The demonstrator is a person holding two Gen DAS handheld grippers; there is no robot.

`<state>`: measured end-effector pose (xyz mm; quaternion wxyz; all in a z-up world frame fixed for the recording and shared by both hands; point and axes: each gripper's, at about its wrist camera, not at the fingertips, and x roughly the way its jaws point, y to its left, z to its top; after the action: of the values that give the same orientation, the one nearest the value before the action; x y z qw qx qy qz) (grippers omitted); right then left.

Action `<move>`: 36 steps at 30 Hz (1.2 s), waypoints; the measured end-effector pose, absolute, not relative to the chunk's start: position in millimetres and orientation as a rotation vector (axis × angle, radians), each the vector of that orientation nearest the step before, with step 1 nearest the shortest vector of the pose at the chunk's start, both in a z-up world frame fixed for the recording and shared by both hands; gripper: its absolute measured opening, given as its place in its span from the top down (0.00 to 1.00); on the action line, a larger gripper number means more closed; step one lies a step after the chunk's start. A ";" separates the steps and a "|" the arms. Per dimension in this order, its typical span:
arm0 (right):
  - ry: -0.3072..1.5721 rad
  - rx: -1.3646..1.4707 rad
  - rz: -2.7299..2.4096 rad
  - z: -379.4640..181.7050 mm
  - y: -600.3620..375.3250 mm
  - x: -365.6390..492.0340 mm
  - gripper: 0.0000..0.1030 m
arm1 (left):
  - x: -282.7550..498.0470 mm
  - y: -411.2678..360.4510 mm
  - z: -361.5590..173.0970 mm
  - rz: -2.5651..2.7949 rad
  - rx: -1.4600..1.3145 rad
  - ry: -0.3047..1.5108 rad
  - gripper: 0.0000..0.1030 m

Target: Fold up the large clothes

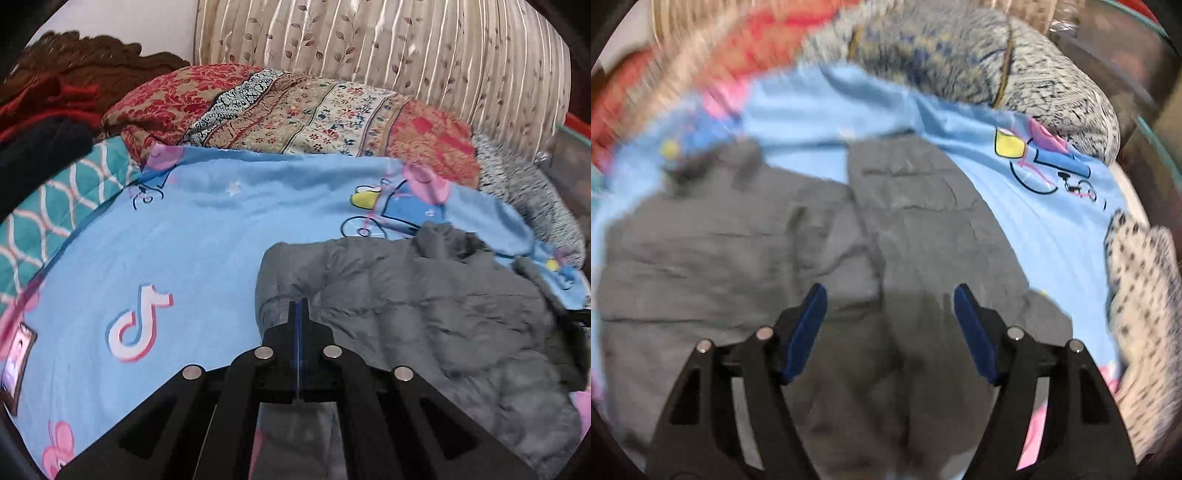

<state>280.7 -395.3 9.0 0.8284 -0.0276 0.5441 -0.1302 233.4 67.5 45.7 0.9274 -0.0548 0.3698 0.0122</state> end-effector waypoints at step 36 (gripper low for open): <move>0.987 -0.070 0.084 7.6 -300.4 231.4 0.34 | 257.1 75.4 33.1 -0.066 -0.225 0.836 1.00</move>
<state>231.4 -300.4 7.6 0.8794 -0.0335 0.4733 0.0404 257.1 75.4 33.1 0.9072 -0.1092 0.4051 -0.0322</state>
